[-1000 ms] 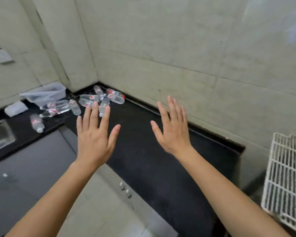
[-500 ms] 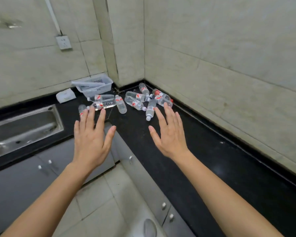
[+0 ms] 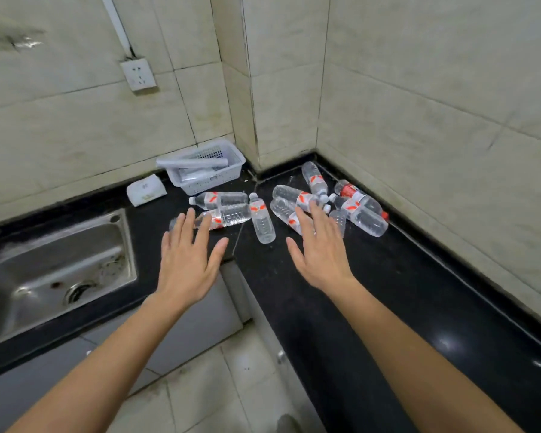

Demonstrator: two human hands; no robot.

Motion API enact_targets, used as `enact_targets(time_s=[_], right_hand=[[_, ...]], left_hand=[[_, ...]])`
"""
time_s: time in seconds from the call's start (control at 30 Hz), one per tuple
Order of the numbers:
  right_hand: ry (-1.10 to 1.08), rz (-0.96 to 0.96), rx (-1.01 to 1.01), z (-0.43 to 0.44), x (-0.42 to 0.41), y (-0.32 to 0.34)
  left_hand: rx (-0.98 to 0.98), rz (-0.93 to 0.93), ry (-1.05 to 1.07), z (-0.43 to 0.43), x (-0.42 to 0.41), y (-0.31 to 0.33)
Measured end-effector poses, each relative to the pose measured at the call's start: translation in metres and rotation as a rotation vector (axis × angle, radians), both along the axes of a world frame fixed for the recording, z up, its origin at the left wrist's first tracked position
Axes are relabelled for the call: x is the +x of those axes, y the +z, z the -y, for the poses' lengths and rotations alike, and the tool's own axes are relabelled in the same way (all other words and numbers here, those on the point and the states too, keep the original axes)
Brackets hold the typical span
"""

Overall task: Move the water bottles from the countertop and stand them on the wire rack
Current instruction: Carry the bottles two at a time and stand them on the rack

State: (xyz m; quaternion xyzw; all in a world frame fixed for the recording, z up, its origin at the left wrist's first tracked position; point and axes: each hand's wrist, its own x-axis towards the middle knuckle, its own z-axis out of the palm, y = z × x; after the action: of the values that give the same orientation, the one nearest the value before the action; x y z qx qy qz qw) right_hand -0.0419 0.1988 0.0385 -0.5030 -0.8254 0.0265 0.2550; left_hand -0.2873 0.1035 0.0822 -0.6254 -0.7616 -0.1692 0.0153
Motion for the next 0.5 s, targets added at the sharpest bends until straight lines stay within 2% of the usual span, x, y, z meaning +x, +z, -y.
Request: enact_targets(time_s=[0.27, 0.43, 0.5], right_hand=[[0.145, 0.087, -0.097, -0.094, -0.105, -0.030], [0.179, 0.180, -0.173, -0.143, -0.172, -0.058], [0.189, 0.219, -0.206, -0.166, -0.196, -0.073]], left_hand=[[-0.203, 0.114, 0.171, -0.067, -0.122, -0.057], [-0.404, 0.057, 0.122, -0.135, -0.195, -0.093], [-0.459, 0.036, 0.033, -0.169, -0.219, -0.109]])
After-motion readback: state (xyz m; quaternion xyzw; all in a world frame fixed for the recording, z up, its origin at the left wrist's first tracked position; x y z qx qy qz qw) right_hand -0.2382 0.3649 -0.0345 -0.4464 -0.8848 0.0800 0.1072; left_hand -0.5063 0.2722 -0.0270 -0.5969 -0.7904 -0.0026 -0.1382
